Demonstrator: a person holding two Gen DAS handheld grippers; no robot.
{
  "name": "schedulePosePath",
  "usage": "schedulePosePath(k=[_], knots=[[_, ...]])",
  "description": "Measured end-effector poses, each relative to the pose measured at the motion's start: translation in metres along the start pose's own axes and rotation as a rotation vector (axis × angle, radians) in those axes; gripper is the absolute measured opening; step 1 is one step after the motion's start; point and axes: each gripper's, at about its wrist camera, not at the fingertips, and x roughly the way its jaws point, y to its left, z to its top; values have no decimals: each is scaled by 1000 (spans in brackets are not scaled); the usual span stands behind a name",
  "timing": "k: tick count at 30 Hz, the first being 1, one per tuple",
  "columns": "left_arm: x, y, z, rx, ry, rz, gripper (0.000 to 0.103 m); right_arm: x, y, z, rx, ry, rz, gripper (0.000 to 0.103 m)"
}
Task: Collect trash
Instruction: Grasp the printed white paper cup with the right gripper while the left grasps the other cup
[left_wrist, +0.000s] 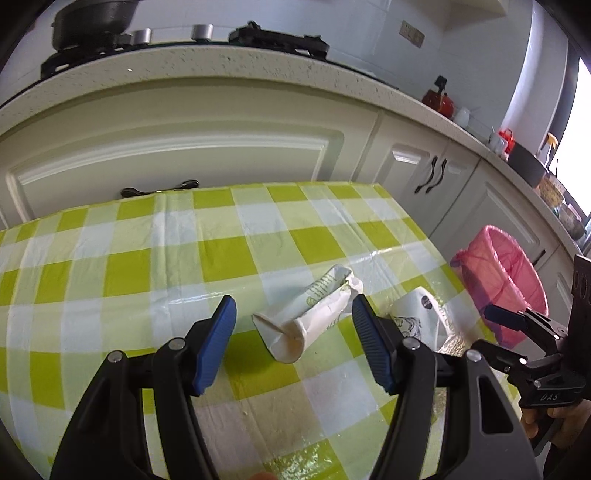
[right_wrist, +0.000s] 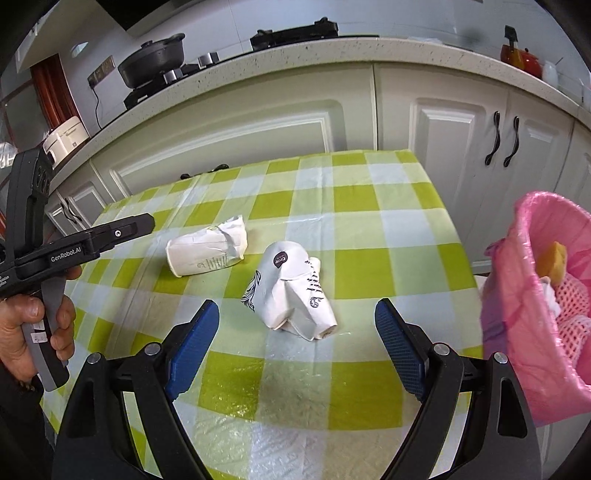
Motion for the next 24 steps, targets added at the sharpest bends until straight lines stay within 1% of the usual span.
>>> schedulePosePath(k=[5, 10, 15, 16, 17, 18, 19, 21, 22, 24], knots=[[29, 0, 1, 43, 50, -20, 63, 25, 9, 4, -15, 30, -16, 82], [49, 2, 0, 71, 87, -35, 63, 47, 13, 8, -24, 55, -29, 81], [58, 3, 0, 92, 104, -53, 63, 63, 15, 11, -25, 78, -31, 75], [59, 3, -1, 101, 108, -55, 61, 65, 15, 11, -25, 82, -33, 74], [59, 2, -2, 109, 112, -60, 55, 67, 16, 12, -26, 86, -33, 72], [59, 0, -3, 119, 119, -59, 46, 69, 16, 12, -29, 90, -31, 70], [59, -2, -4, 133, 119, -52, 45, 70, 17, 11, -30, 92, -30, 69], [56, -4, -6, 138, 120, -54, 32, 71, 18, 11, -33, 91, -34, 68], [54, -6, -6, 140, 120, -52, 28, 71, 18, 11, -33, 91, -35, 68], [53, -8, -9, 154, 128, -31, 27, 70, 18, 10, -38, 90, -36, 68]])
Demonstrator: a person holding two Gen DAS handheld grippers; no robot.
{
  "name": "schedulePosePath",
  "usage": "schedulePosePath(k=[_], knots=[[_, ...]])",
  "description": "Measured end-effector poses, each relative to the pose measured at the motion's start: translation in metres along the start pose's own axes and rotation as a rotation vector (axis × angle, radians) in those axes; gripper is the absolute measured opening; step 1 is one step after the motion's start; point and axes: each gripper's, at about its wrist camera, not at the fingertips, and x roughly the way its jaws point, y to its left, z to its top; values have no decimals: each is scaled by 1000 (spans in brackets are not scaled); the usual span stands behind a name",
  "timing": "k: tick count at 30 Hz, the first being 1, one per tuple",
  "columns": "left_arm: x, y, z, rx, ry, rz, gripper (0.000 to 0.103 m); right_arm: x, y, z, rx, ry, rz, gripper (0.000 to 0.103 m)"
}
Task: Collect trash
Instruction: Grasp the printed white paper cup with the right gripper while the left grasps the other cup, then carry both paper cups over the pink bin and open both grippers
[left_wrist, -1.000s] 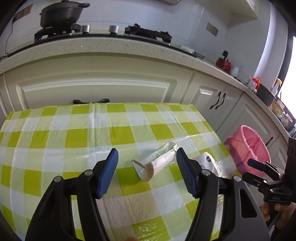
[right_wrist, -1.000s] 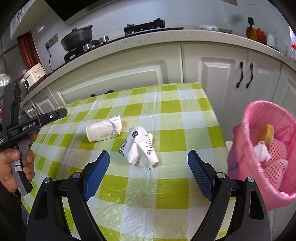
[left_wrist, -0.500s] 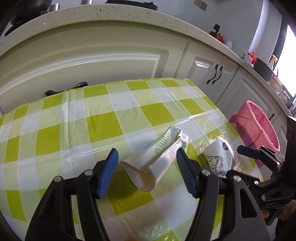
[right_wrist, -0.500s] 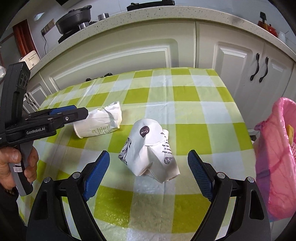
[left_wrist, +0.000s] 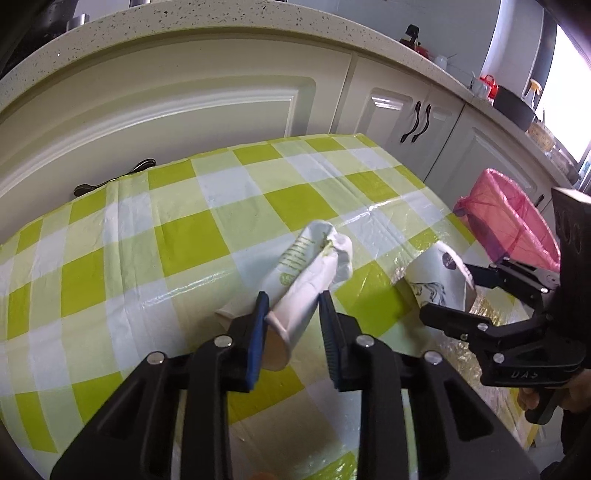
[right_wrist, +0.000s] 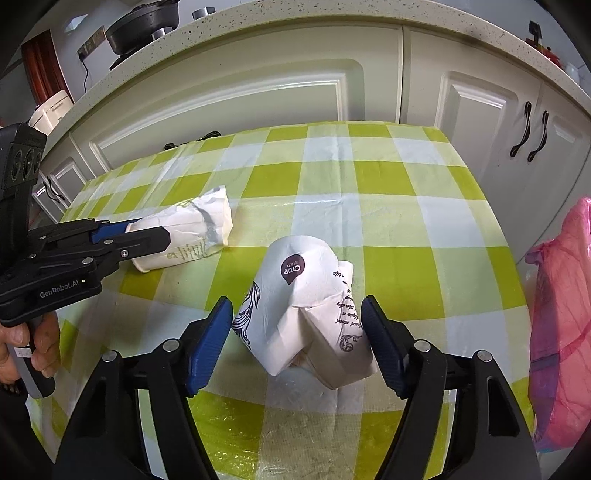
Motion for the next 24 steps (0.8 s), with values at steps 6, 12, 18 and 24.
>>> schedulePosePath(k=[6, 12, 18, 24], knots=[[2, -5, -13, 14, 33, 24, 16, -5, -2, -8, 5, -2, 0, 68], [-10, -5, -17, -22, 2, -19, 10, -12, -8, -14, 19, -10, -1, 67], [-24, -7, -22, -37, -16, -7, 10, -26, -11, -15, 29, -36, 5, 67], [-46, -13, -28, -55, -53, 2, 10, -43, -10, -17, 33, -64, 9, 67]])
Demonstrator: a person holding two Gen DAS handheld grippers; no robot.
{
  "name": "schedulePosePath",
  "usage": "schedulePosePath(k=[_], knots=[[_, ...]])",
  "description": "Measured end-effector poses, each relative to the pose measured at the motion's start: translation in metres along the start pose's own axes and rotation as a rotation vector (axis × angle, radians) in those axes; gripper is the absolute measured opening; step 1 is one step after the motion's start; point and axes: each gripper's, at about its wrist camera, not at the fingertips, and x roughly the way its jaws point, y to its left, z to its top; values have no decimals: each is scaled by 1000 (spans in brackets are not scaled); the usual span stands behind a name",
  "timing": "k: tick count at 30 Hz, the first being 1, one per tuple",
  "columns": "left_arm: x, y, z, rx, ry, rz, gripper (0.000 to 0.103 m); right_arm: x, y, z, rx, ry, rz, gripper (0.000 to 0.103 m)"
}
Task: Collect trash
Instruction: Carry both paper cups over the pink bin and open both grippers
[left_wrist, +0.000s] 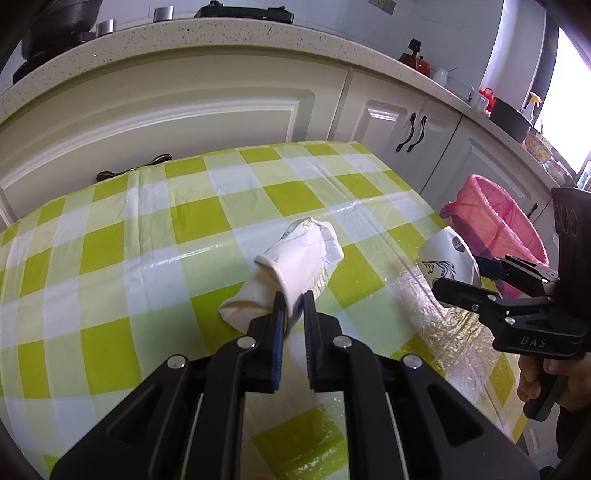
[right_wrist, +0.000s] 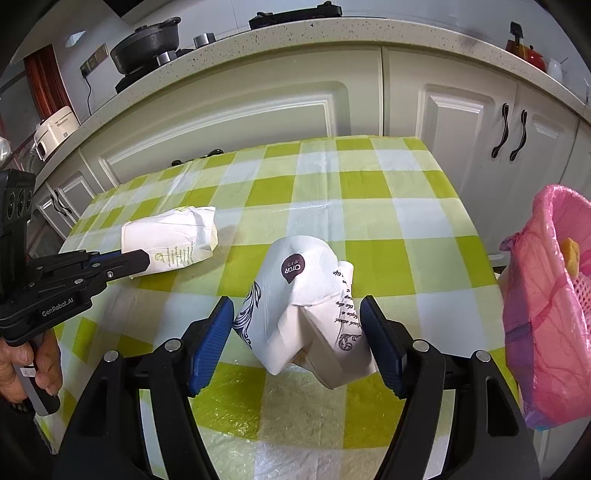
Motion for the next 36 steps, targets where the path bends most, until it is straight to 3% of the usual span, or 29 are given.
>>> schedulePosePath(k=[12, 20, 30, 36], knots=[[-53, -34, 15, 19, -98, -14, 10, -59, -13, 1, 30, -94, -11, 67], [-69, -95, 43, 64, -169, -80, 10, -115, -60, 5, 76, -170, -75, 67], [-39, -208, 83, 170, -169, -185, 10, -164, -160, 5, 156, -228, -234, 67], [-3, -270, 101, 232, -132, -204, 10, -174, -210, 3, 200, -234, -299, 67]])
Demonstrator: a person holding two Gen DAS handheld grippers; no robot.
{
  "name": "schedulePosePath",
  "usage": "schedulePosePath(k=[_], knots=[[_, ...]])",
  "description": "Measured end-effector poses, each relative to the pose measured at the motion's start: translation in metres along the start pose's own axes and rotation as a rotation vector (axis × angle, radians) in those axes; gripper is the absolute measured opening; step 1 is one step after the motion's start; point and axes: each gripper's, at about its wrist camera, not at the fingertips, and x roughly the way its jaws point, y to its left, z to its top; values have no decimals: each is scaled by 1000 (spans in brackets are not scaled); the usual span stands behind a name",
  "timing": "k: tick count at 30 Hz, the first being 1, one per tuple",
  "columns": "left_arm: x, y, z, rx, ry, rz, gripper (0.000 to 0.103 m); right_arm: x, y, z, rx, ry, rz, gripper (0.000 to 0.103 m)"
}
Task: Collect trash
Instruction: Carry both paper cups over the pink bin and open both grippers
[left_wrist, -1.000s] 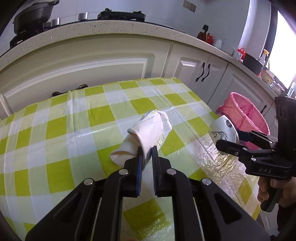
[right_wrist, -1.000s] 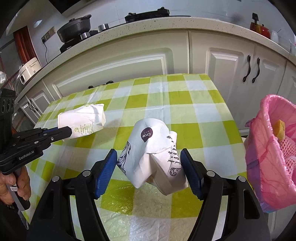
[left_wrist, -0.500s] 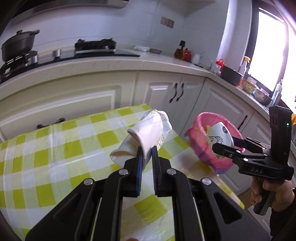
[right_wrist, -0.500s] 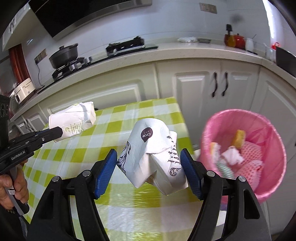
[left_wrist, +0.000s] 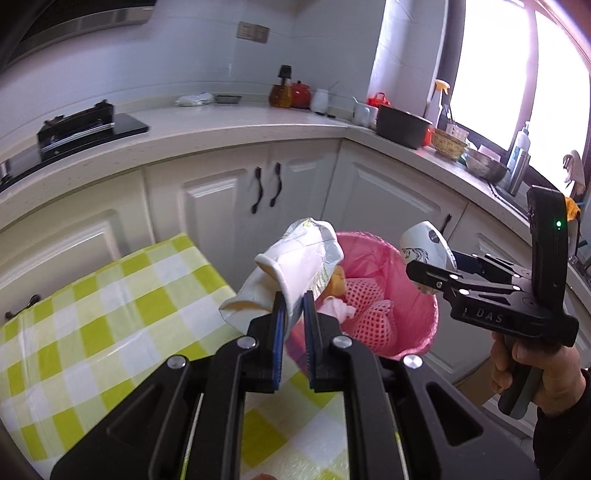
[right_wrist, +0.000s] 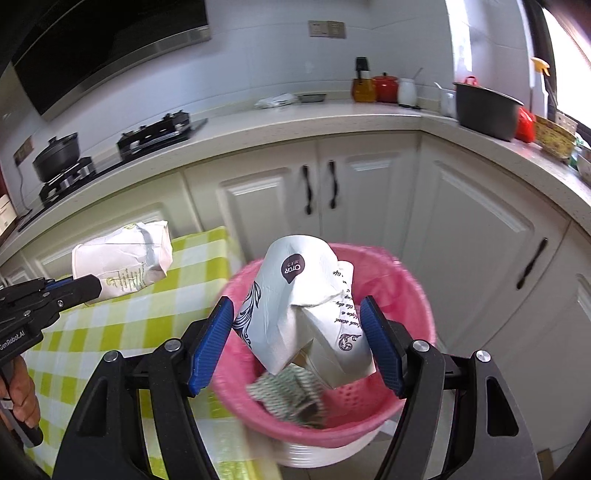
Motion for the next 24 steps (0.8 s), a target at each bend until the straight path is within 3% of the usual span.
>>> schedulePosePath(k=[9, 11, 12, 15, 16, 18, 22, 24], knots=[[71, -45, 25, 83, 79, 29, 10, 23, -44, 12, 36, 13, -35, 68], [84, -49, 28, 94, 94, 37, 15, 27, -51, 13, 43, 17, -37, 69], [90, -50, 30, 95, 103, 37, 24, 30, -54, 14, 43, 19, -44, 71], [105, -50, 32, 100, 126, 48, 25, 35, -62, 16, 42, 20, -53, 74], [106, -48, 32, 96, 124, 49, 26, 36, -63, 16, 40, 23, -54, 74], [102, -43, 31, 81, 113, 48, 37, 35, -66, 15, 44, 20, -54, 74], [82, -32, 24, 48, 84, 53, 40, 21, -67, 8, 59, -7, -66, 74], [64, -26, 18, 25, 60, 64, 53, 10, -66, 2, 71, -25, -69, 76]])
